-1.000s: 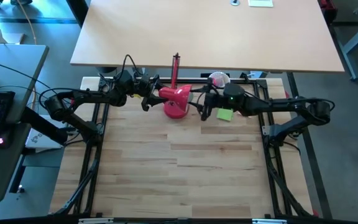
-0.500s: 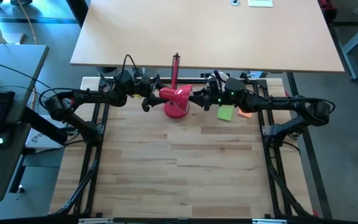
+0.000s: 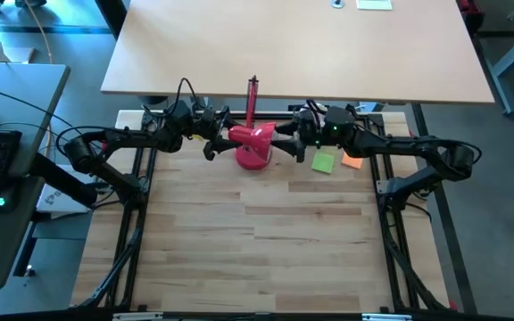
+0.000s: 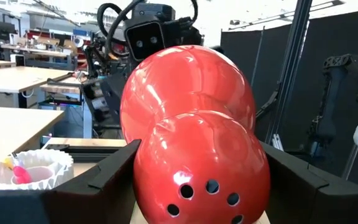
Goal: Screw lightbulb
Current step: Insert the lightbulb into the red lamp
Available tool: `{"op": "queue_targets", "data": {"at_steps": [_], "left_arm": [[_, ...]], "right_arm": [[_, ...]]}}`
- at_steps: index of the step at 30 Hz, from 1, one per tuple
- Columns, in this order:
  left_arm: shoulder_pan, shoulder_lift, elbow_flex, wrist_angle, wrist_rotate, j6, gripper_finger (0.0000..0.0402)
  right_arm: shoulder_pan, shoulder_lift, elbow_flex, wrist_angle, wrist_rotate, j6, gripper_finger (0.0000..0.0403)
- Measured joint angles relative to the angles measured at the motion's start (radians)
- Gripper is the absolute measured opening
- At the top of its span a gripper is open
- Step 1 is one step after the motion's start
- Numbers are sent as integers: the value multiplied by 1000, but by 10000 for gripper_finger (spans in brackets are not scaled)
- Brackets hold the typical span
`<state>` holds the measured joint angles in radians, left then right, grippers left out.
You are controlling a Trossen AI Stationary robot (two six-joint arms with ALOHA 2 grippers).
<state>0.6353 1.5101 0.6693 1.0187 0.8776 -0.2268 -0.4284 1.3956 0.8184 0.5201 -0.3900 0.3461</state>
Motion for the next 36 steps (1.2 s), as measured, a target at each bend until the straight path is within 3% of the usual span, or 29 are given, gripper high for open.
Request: {"op": "queue_targets", "data": {"at_steps": [10,18,24,30,36], "left_arm": [[2,0,0,-2,-3,-29,257],[2,1,-1,-2,-1,-37,257],[5,1,-2,-3,11,-41,257],[6,1,-2,-3,8,-52,257],[6,1,-2,-3,4,-60,257]], "right_arm": [[-10,-16,0,11,-10,-422,298],[-8,-71,-1,-28,-4,-648,298],[17,-148,1,-167,14,-1013,298],[127,-170,1,-278,251,-1317,298],[237,-117,0,-216,420,-1529,298]]}}
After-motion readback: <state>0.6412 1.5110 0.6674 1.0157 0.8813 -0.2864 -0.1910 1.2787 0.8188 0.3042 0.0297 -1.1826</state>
